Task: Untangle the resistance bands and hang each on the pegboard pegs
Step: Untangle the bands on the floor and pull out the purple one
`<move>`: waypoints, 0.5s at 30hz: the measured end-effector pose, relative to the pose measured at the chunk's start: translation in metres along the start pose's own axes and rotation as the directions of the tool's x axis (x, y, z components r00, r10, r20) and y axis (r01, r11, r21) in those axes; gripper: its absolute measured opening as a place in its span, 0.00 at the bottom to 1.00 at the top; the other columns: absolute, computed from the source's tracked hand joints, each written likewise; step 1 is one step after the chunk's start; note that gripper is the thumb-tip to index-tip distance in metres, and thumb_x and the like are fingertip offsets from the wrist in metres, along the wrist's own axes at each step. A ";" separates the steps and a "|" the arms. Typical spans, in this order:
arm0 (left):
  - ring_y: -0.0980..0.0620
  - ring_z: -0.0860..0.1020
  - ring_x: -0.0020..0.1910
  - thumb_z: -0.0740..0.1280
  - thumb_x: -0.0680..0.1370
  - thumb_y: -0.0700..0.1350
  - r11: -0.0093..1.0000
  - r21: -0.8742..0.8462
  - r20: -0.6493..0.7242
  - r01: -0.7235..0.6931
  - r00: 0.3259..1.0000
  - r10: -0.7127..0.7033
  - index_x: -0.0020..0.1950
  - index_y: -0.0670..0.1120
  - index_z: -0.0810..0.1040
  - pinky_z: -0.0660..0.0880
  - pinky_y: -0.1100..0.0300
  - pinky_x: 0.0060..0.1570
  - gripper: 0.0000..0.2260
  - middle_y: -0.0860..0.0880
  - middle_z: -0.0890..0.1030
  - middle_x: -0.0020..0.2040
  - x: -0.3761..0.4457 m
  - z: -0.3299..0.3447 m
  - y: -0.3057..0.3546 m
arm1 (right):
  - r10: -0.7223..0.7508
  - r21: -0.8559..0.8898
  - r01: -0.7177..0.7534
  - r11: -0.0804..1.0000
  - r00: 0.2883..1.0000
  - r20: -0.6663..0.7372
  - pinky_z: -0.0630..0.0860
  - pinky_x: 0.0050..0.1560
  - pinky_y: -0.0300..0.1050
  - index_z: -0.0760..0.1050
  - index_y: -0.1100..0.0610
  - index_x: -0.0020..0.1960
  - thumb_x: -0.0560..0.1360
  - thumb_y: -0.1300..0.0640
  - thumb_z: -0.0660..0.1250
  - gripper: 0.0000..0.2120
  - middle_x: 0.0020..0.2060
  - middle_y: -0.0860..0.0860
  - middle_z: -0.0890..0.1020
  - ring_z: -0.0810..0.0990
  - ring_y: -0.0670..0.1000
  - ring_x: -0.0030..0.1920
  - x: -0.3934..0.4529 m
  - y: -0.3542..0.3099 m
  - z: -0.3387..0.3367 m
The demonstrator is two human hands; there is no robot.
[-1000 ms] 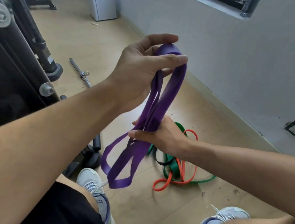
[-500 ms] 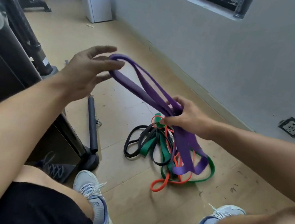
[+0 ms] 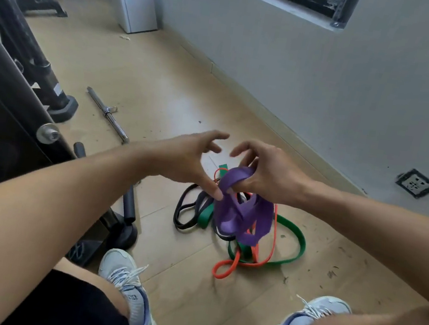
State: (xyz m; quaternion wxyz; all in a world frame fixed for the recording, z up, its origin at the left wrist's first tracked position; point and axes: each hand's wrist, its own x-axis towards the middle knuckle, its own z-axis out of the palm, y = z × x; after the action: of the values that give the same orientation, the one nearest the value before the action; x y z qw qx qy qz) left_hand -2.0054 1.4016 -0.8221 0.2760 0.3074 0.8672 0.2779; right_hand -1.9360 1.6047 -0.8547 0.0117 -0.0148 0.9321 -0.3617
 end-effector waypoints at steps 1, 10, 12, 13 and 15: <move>0.54 0.69 0.73 0.85 0.62 0.53 0.999 0.032 0.030 -0.016 0.999 0.015 0.81 0.57 0.54 0.68 0.62 0.64 0.56 0.53 0.72 0.73 0.003 0.007 0.007 | 0.003 0.026 -0.003 1.000 1.000 0.000 0.79 0.41 0.47 0.72 0.44 0.52 0.61 0.52 0.85 0.27 0.42 0.46 0.82 0.80 0.47 0.38 0.000 -0.003 0.001; 0.57 0.81 0.41 0.86 0.59 0.53 0.974 0.225 -0.016 -0.010 1.000 0.014 0.73 0.58 0.68 0.77 0.58 0.47 0.46 0.58 0.85 0.44 0.010 0.013 0.010 | -0.069 0.108 0.057 0.993 0.992 0.106 0.82 0.48 0.62 0.67 0.48 0.46 0.57 0.52 0.86 0.30 0.45 0.51 0.85 0.85 0.56 0.44 0.003 -0.006 0.001; 0.58 0.82 0.40 0.85 0.60 0.49 0.981 0.195 -0.001 0.009 1.000 -0.009 0.74 0.57 0.67 0.76 0.60 0.43 0.47 0.58 0.86 0.43 0.007 0.008 0.009 | -0.088 0.165 0.064 0.984 0.986 0.143 0.83 0.50 0.61 0.68 0.50 0.50 0.60 0.57 0.87 0.31 0.48 0.52 0.85 0.86 0.56 0.46 0.003 -0.002 0.000; 0.57 0.82 0.37 0.85 0.61 0.46 0.989 0.146 0.000 0.000 1.000 0.000 0.74 0.57 0.68 0.75 0.62 0.41 0.45 0.57 0.86 0.41 0.006 0.006 0.009 | -0.090 0.187 0.060 0.981 0.984 0.152 0.83 0.51 0.60 0.68 0.52 0.53 0.62 0.59 0.86 0.31 0.48 0.53 0.85 0.86 0.57 0.46 0.002 -0.001 0.000; 0.56 0.83 0.35 0.83 0.63 0.39 1.000 0.020 -0.009 -0.009 1.000 0.009 0.74 0.56 0.67 0.75 0.66 0.37 0.44 0.55 0.87 0.39 0.003 0.002 0.010 | -0.074 0.204 0.036 0.978 0.980 0.183 0.83 0.53 0.58 0.69 0.52 0.59 0.65 0.58 0.85 0.31 0.47 0.51 0.86 0.86 0.55 0.47 0.001 0.002 0.002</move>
State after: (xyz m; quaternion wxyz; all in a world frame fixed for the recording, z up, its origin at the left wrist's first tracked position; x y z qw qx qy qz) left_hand -2.0020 1.4103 -0.8182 0.2676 0.3128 0.8699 0.2717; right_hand -1.9373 1.6045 -0.8578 0.0916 -0.0738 0.8849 -0.4506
